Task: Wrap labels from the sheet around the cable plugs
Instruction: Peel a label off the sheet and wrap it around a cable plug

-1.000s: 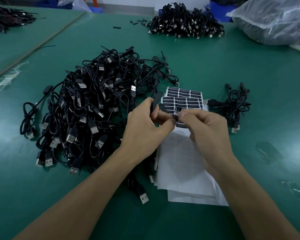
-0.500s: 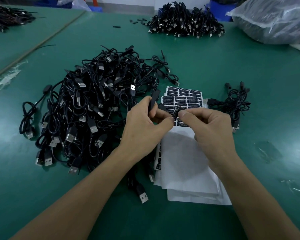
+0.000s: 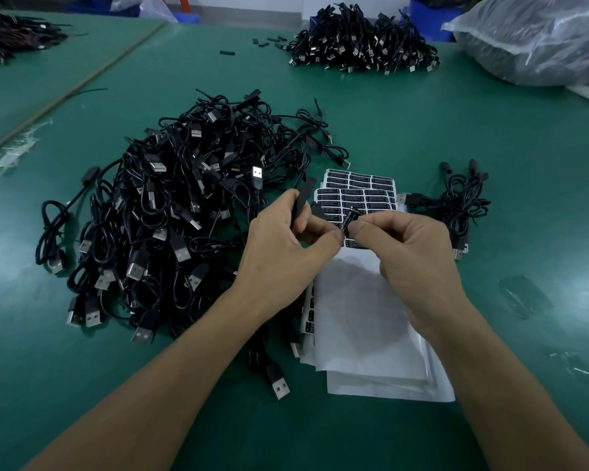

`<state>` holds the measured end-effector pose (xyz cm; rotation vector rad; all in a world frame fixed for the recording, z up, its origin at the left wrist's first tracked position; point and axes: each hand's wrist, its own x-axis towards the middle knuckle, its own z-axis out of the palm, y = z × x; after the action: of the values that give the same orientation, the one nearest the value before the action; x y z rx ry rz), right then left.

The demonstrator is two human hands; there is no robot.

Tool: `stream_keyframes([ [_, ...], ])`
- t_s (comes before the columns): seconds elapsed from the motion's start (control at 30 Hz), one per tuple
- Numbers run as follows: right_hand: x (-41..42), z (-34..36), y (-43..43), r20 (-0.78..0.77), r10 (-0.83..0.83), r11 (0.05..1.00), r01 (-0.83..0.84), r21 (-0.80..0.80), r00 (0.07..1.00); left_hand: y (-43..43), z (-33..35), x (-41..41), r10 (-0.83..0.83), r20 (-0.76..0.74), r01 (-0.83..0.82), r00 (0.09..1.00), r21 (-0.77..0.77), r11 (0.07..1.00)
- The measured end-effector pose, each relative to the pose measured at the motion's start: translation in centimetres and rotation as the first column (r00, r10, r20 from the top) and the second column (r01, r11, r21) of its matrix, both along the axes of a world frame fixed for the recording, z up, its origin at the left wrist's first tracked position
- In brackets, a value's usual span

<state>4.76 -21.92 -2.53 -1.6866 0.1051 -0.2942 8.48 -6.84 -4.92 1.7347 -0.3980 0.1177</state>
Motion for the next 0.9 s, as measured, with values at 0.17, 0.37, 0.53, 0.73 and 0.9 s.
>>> stream_keyframes([
  [0.17, 0.23, -0.26, -0.10, 0.007, -0.117, 0.991, 0.117, 0.058, 0.993, -0.17, 0.02, -0.17, -0.035, -0.040, 0.036, 0.999, 0.025, 0.999],
  [0.37, 0.10, 0.05, -0.14, 0.037, 0.026, 0.955, -0.035, 0.295, 0.999, -0.13, 0.24, 0.02, 0.014, 0.019, -0.016, 1.000, 0.066, 0.998],
  [0.53, -0.10, 0.23, 0.13, 0.028, 0.091, 0.947, -0.095, 0.308, 0.995, 0.02, -0.15, 0.21, -0.004, 0.175, -0.022, 0.985, 0.146, 0.989],
  [0.73, 0.04, -0.03, 0.13, 0.017, 0.028, 0.970, -0.031, 0.242, 0.999, 0.00, -0.54, 0.30, -0.064, 0.030, 0.064, 0.997, 0.002, 0.998],
  [0.9, 0.20, -0.14, 0.15, 0.033, 0.035, 0.963, -0.042, 0.266, 0.999, 0.27, -0.38, 0.45, -0.142, -0.047, 0.141, 0.989, -0.030, 0.990],
])
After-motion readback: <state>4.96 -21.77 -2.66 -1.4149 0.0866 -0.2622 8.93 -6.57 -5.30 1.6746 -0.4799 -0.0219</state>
